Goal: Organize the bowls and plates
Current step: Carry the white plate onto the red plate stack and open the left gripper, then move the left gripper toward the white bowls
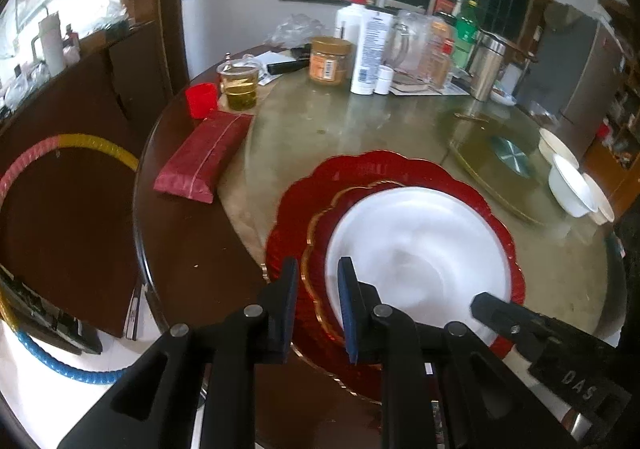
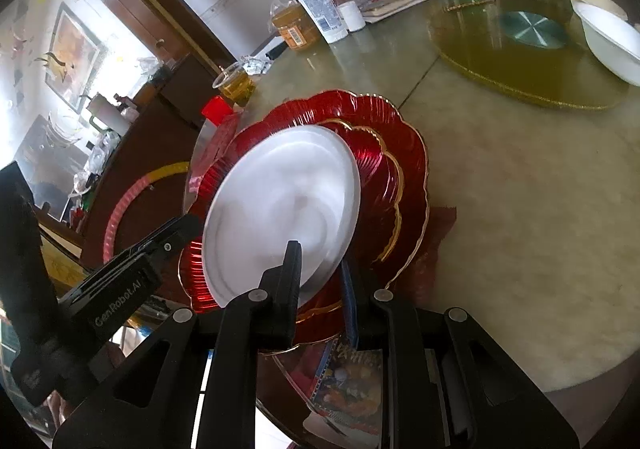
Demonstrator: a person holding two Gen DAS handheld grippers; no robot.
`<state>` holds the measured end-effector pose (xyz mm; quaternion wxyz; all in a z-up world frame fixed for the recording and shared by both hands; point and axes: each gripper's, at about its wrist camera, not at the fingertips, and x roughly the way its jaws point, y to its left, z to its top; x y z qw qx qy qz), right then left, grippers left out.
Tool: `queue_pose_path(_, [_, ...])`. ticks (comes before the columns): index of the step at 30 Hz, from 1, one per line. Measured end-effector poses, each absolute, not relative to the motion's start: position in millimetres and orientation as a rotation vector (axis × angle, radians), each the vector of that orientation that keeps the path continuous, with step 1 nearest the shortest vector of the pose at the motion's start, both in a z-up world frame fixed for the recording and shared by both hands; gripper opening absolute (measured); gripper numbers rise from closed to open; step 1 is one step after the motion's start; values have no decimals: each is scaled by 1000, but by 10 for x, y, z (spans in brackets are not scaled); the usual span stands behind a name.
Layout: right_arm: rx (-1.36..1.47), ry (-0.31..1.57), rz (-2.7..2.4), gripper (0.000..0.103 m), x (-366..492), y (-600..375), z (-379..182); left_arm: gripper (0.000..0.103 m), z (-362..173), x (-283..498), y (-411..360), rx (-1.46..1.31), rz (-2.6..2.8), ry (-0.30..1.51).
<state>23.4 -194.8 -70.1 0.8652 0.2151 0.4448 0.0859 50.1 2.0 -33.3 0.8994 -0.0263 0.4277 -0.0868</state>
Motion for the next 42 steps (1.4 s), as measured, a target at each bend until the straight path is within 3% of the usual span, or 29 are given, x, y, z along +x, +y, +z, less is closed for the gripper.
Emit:
queue_pose_path(8, [448, 854, 174, 19, 161, -2087, -549, 19, -358, 494, 15, -70, -182, 896])
queue_pose_path(18, [239, 533, -93, 22, -294, -2509, -160, 19, -128, 265, -300, -33, -253, 831])
queue_pose_path(19, [229, 519, -144, 42, -348, -2611, -129, 20, -98, 236, -380, -23, -273, 826])
queue_pose_path(20, [237, 529, -177, 84, -364, -2719, -122, 22, -66, 208, -481, -9, -294, 821])
queue_pose_path(21, [294, 555, -187, 96, -372, -2925, -145, 25, -34, 178, -605, 4, -320, 818])
queue_pose_path(22, [367, 570, -163, 98, -383, -3096, -178, 33, -14, 164, -690, 11, -339, 817])
queue_pose_path(23, [491, 598, -113, 98, -408, -3356, -258, 43, 8, 143, -825, 20, -367, 817])
queue_pose_path(28, [833, 664, -152, 98, -697, -4419, -594, 59, 27, 124, -1506, 44, -489, 869])
queue_pose_path(33, [982, 657, -284, 98, -1085, -5507, -599, 60, -15, 247, -2376, 19, -646, 1006])
queue_pose_path(42, [1007, 594, -485, 98, -1155, -6807, -504, 64, -102, 427, -3817, -14, -731, 1165])
